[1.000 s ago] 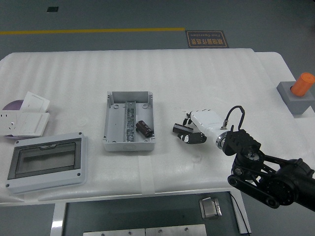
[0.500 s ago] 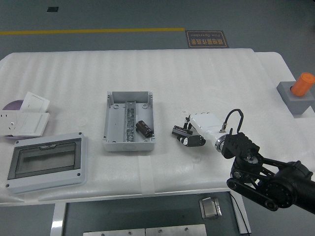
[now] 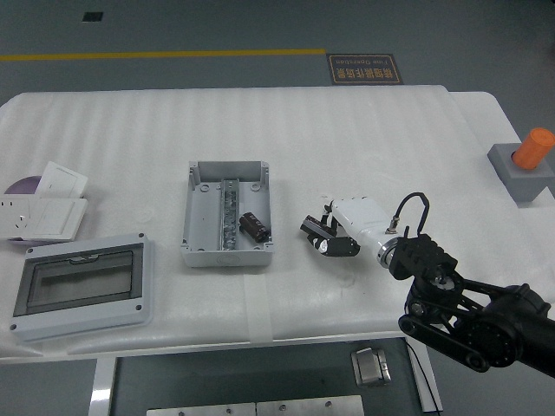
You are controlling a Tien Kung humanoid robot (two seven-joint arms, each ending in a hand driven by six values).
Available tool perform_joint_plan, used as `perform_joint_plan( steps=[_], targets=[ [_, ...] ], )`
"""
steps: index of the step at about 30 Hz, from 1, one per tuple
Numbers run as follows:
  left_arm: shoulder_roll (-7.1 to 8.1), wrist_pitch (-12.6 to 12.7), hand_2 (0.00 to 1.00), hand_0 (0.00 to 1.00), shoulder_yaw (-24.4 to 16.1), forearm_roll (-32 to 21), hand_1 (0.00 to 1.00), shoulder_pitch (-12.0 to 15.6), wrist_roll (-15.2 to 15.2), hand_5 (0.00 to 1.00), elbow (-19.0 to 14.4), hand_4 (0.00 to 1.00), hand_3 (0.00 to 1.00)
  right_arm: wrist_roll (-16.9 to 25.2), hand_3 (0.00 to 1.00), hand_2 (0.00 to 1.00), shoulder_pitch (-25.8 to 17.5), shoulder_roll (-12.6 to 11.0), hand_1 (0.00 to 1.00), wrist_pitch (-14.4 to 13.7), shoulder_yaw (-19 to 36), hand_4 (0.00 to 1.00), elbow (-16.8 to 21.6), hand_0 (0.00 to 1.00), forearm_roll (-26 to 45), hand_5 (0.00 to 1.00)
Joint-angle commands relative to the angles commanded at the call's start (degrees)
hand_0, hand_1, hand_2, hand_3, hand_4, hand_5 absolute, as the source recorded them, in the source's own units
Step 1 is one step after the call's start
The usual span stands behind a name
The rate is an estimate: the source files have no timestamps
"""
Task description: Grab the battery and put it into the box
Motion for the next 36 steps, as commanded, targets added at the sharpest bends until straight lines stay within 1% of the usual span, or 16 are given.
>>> perform_joint_plan(
  steps=[4, 5, 10, 11, 13, 19, 24, 29, 31, 33, 36],
  targets=[
    [-0.02, 0.03, 0.556, 0.686, -0.12, 0.07, 0.700, -0.02, -0.03, 0.568, 0.00, 0.599, 0.608, -0.05, 0.536, 0.363, 0.32, -0.01, 0.494, -0.05, 0.10, 0.422, 0.28, 0.660, -0.27, 0.041],
    [-0.02, 0.04, 0.556, 0.686, -0.17, 0.11, 0.700, -0.03, -0.03, 0.572, -0.02, 0.600, 0.609, -0.08, 0.520, 0.346, 0.47, -0.01, 0.483, -0.04, 0.19, 0.359, 0.41, 0.651, -0.36, 0.016],
    [-0.04, 0.05, 0.556, 0.686, 0.05, -0.05, 0.700, 0.01, -0.03, 0.572, 0.01, 0.600, 0.609, -0.51, 0.520, 0.346, 2.10, 0.74, 0.483, 0.03, 1.54, 0.359, 1.94, 0.651, -1.36, 0.016],
    [-0.03, 0.04, 0.556, 0.686, 0.08, -0.05, 0.700, 0.00, -0.02, 0.578, 0.00, 0.598, 0.609, -0.58, 0.519, 0.341, 2.39, 0.99, 0.485, 0.03, 1.73, 0.313, 2.19, 0.652, -1.54, 0.002],
    [-0.01, 0.05, 0.556, 0.686, 0.11, -0.10, 0.700, -0.02, -0.04, 0.578, 0.01, 0.598, 0.609, -0.72, 0.519, 0.341, 2.98, 1.61, 0.485, 0.03, 1.94, 0.313, 2.60, 0.652, -1.91, 0.002],
    [0.01, 0.08, 0.557, 0.686, 0.37, -0.31, 0.700, -0.09, -0.10, 0.581, 0.02, 0.596, 0.611, -1.15, 0.519, 0.338, 5.64, 4.11, 0.486, 0.33, 0.70, 0.323, 2.52, 0.650, -2.91, 0.002],
    [0.16, 0.14, 0.557, 0.686, 0.84, -0.77, 0.700, -0.09, -0.19, 0.588, 0.09, 0.592, 0.611, -1.69, 0.512, 0.335, 9.28, 6.42, 0.486, 0.75, -1.53, 0.328, 2.72, 0.657, -3.44, 0.002],
    [0.33, 0.19, 0.558, 0.685, 1.37, -1.05, 0.700, -0.15, -0.24, 0.589, 0.12, 0.589, 0.611, -2.00, 0.514, 0.333, 13.26, 10.08, 0.487, 0.58, -3.86, 0.335, 3.07, 0.656, -3.91, 0.002],
    [0.35, 0.18, 0.558, 0.685, 1.45, -1.05, 0.700, -0.21, -0.24, 0.589, 0.10, 0.589, 0.611, -1.89, 0.514, 0.333, 14.00, 11.21, 0.487, 0.17, -3.83, 0.335, 2.94, 0.656, -4.32, 0.002],
    [0.34, 0.17, 0.558, 0.685, 1.34, -0.88, 0.700, -0.22, -0.23, 0.589, 0.06, 0.589, 0.611, -1.76, 0.514, 0.333, 14.11, 11.28, 0.487, 0.27, -2.55, 0.335, 2.92, 0.656, -4.57, 0.002],
    [0.31, 0.16, 0.558, 0.685, 1.32, -0.85, 0.700, -0.12, -0.19, 0.592, 0.04, 0.588, 0.611, -2.11, 0.517, 0.332, 13.71, 9.82, 0.486, 2.22, -0.17, 0.343, 3.21, 0.656, -4.38, 0.002]
  ],
)
